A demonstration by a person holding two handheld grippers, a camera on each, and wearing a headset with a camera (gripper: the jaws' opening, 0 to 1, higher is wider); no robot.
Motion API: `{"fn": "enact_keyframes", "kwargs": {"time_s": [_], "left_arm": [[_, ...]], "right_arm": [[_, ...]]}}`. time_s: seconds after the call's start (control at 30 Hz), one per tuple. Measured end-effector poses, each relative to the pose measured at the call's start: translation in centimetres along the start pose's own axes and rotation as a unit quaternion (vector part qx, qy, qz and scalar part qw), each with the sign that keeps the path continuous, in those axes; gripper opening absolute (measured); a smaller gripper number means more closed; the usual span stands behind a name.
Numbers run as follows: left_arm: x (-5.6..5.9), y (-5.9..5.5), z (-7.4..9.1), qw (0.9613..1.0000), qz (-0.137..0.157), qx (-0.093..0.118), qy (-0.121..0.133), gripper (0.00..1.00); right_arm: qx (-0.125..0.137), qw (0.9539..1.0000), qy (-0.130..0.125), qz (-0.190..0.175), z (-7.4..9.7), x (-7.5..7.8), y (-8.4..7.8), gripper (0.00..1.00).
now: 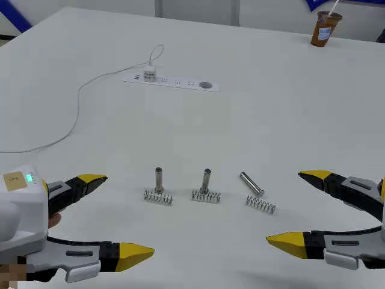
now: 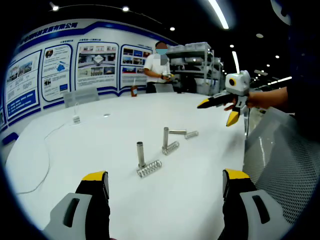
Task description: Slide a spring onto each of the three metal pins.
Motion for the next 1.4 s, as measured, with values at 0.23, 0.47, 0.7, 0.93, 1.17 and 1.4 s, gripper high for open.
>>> {"fn": "enact_keyframes", "kwargs": {"time_s": [0.23, 0.47, 0.7, 0.93, 1.17, 1.4], "left_arm": [[0.0, 0.1, -0.2, 1.0000, -0.002, -0.002, -0.005, 0.96], [-0.2, 0.5, -0.3, 0.9999, -0.006, -0.002, -0.009, 0.97], [-0.1, 0.4, -0.5, 0.9999, -0.006, -0.004, -0.012, 0.96], [0.0, 0.5, -0.3, 1.0000, -0.005, -0.001, -0.008, 0.97], [0.2, 0.4, -0.2, 1.0000, -0.003, -0.001, -0.004, 0.96], [0.3, 0.4, -0.1, 1.0000, -0.002, -0.001, -0.001, 0.96]], "right_arm": [[-0.001, 1.0000, -0.004, -0.007, 0.2, 0.0, 0.0, 0.83], [0.000, 0.9999, -0.011, -0.013, 0.4, 0.2, -0.1, 0.82], [-0.009, 0.9996, -0.015, -0.022, 0.3, 0.4, -0.4, 0.78], [-0.010, 0.9994, -0.022, -0.026, 0.2, 1.0, -0.2, 0.75], [-0.016, 0.9992, -0.026, -0.028, -0.1, 1.7, -0.1, 0.72], [-0.022, 0.9992, -0.026, -0.021, -0.4, 2.3, 0.5, 0.70]]}}
Point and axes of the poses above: the centre of the closed fingertips' face, and the gripper's own axes: z roughly backward along the fingers, x roughly to its right, y roughly out of its top, the point moved 9 cm from there along z, roughly backward along the fingers, and after that the axes turned 6 degrees about -x, right-handed, at the moved point
